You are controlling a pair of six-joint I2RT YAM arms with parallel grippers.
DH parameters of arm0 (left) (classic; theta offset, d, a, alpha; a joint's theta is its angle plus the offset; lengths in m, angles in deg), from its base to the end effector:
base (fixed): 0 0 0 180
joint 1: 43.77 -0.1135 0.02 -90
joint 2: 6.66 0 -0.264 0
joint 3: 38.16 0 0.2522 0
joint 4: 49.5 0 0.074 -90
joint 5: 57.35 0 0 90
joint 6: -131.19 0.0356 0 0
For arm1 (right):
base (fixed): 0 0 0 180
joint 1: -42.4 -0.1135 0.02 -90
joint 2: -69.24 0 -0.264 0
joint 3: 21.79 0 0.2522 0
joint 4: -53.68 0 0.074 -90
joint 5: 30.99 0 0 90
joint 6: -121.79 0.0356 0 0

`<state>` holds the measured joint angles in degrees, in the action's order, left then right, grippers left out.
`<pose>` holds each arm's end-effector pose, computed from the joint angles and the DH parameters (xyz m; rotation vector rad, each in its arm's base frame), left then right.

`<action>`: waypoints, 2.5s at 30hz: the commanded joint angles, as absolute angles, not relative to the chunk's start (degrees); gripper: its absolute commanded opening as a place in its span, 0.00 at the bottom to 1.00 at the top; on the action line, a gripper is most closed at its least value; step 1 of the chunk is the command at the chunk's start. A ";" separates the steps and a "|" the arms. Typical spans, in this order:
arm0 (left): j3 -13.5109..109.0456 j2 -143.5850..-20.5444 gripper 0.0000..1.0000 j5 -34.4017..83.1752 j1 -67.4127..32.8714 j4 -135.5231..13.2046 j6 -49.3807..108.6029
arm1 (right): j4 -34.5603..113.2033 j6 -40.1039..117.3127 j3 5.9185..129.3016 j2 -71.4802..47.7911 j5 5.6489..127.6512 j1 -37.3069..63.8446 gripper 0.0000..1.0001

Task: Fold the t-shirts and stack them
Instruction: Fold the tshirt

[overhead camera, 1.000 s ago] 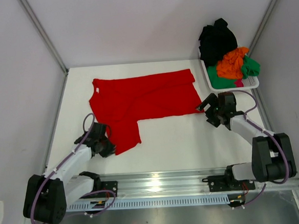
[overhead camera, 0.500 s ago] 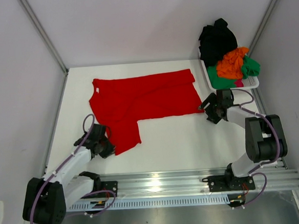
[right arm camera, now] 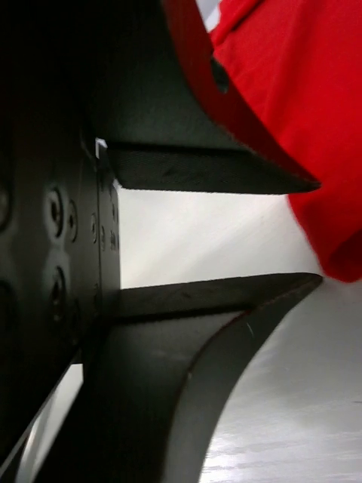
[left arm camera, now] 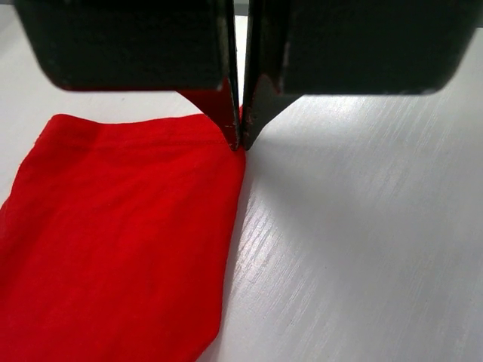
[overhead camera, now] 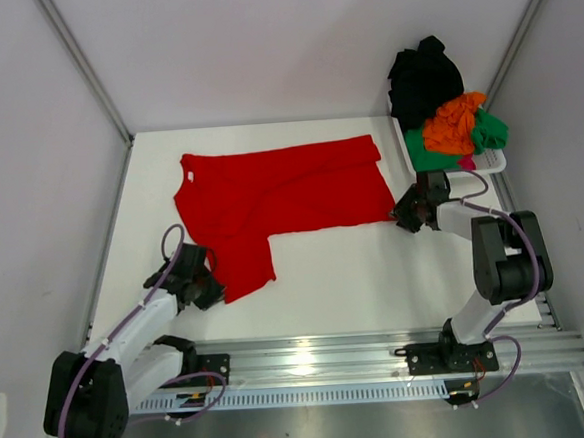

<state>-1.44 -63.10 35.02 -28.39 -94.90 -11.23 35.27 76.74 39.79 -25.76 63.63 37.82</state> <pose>0.1523 -0.0404 0.1490 -0.8834 2.5978 -0.2905 0.3199 0.0285 0.1515 0.8401 2.3877 0.4595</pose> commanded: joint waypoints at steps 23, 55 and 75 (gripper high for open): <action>6.79 -53.95 0.00 42.05 -27.95 -106.15 -6.36 | 29.28 72.92 39.62 -24.55 52.59 33.87 0.00; 9.52 -43.40 0.01 43.28 -27.95 -109.32 -7.68 | 29.46 72.22 34.52 -14.70 53.56 33.43 0.00; 24.63 -49.20 0.01 47.33 -28.47 -105.54 0.23 | 29.46 69.49 40.32 -12.06 54.17 34.75 0.00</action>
<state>21.25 -49.07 45.20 -28.35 -107.86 -2.99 29.04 70.49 38.41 -13.09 54.54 33.97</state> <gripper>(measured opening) 0.006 0.009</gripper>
